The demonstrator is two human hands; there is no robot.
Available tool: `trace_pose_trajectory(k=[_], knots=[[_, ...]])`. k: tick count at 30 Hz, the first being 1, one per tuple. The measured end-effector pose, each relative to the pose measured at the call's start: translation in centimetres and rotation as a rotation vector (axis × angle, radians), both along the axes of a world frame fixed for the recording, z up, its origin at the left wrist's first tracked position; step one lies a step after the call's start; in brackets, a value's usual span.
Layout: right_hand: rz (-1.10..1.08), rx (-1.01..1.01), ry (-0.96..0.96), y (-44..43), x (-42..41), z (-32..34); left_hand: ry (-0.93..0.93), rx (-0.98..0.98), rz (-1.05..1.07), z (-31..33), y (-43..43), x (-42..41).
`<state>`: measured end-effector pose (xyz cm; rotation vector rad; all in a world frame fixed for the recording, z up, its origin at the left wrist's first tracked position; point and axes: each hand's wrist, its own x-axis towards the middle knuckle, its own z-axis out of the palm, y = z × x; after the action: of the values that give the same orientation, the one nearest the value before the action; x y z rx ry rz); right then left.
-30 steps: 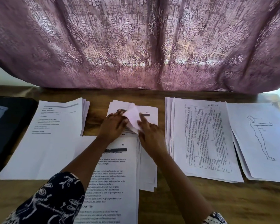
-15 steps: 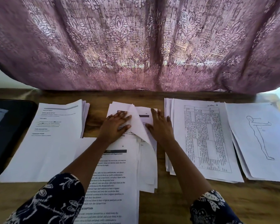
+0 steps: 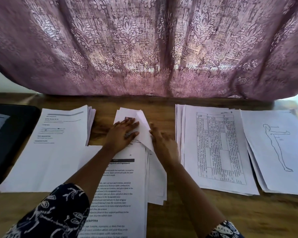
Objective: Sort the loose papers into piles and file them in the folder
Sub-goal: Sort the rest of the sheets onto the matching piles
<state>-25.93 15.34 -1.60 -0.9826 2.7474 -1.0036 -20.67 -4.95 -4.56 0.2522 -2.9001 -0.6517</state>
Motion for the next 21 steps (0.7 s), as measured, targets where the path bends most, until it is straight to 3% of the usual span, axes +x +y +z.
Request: trace_pose_trajectory(k=[2, 5, 8, 14, 21], knots=[[-0.074, -0.025, -0.058, 0.0, -0.5, -0.2, 0.087, 0.108, 0.005, 0.4, 0.3, 0.4], [-0.257, -0.298, -0.384, 0.5, -1.7, 0.9, 0.23, 0.361, 0.064, 0.8, 0.6, 1.1], [-0.144, -0.387, -0.591, 1.1, -3.4, 1.1, 0.2, 0.416, 0.064, 1.1, 0.7, 1.2], [-0.158, -0.33, -0.682, 1.2, -5.5, 0.1, 0.175, 0.252, 0.1, 1.1, 0.8, 0.9], [-0.272, -0.346, -0.734, 0.4, -6.4, 0.3, 0.17, 0.355, 0.131, 0.9, 0.6, 0.8]])
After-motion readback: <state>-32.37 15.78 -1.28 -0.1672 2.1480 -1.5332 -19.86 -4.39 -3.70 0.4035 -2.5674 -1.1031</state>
